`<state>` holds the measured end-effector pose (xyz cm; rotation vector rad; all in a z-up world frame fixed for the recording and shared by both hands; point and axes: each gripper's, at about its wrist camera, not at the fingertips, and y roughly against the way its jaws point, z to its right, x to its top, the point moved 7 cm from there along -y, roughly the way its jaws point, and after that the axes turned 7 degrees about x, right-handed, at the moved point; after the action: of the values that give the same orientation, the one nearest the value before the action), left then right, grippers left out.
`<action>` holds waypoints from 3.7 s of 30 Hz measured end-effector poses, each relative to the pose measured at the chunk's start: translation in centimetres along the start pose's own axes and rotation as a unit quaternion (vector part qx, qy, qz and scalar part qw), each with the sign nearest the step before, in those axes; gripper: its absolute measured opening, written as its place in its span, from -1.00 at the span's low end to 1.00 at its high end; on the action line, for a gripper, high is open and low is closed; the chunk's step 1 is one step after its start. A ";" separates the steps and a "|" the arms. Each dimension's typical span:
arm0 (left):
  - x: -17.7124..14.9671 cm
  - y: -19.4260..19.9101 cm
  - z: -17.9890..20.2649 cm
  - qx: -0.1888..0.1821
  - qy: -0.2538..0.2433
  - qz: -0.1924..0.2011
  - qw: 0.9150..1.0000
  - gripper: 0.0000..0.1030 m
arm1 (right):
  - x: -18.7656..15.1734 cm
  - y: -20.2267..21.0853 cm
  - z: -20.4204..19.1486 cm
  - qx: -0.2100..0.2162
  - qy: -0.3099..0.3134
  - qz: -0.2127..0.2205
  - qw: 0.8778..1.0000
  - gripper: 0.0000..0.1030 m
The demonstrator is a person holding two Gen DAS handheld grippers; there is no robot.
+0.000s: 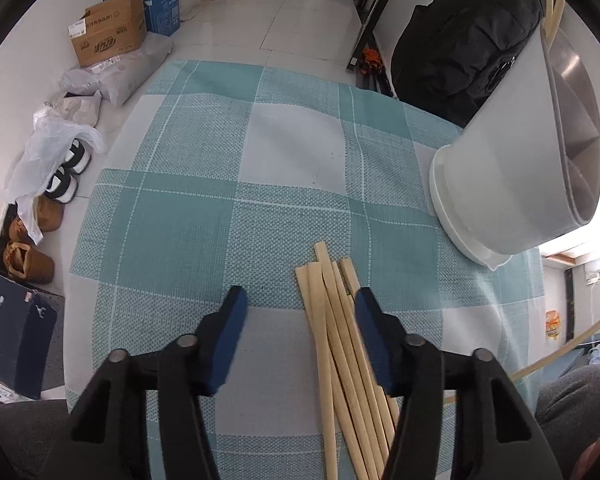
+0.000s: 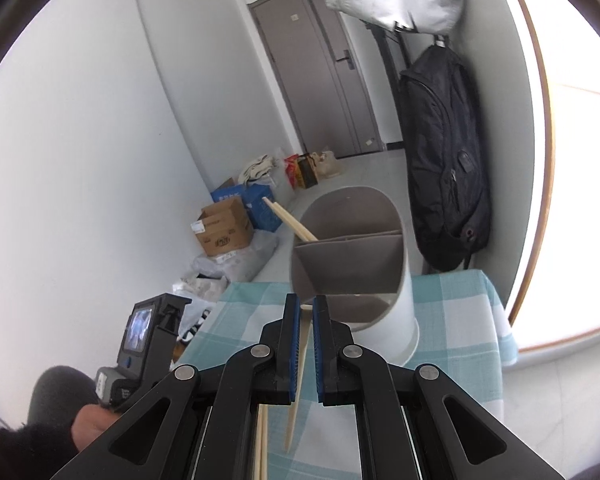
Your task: Organize utensils
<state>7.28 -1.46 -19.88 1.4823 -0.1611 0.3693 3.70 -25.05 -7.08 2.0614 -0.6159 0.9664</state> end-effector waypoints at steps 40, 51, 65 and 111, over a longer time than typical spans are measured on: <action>1.1 9.4 0.7 -0.059 -0.021 0.196 0.979 -0.94 | 0.1 2.3 -0.4 -0.012 0.015 0.030 0.999 -0.89; 1.3 0.5 1.1 -0.025 -0.028 0.040 0.998 -0.57 | 0.1 2.5 -0.2 -0.012 0.007 0.034 0.999 -0.89; 2.1 -1.7 1.1 0.028 -0.054 0.028 0.998 -0.84 | 0.7 2.3 1.3 -0.003 -0.031 0.037 0.999 -0.89; 5.5 20.5 4.1 -0.124 -0.017 0.327 0.937 -0.95 | 4.8 5.9 -3.2 0.007 0.025 0.056 0.998 -0.89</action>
<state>5.93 -3.83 1.60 1.1528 -0.7144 0.8270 1.20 -26.52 0.68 2.0271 -0.7059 1.0851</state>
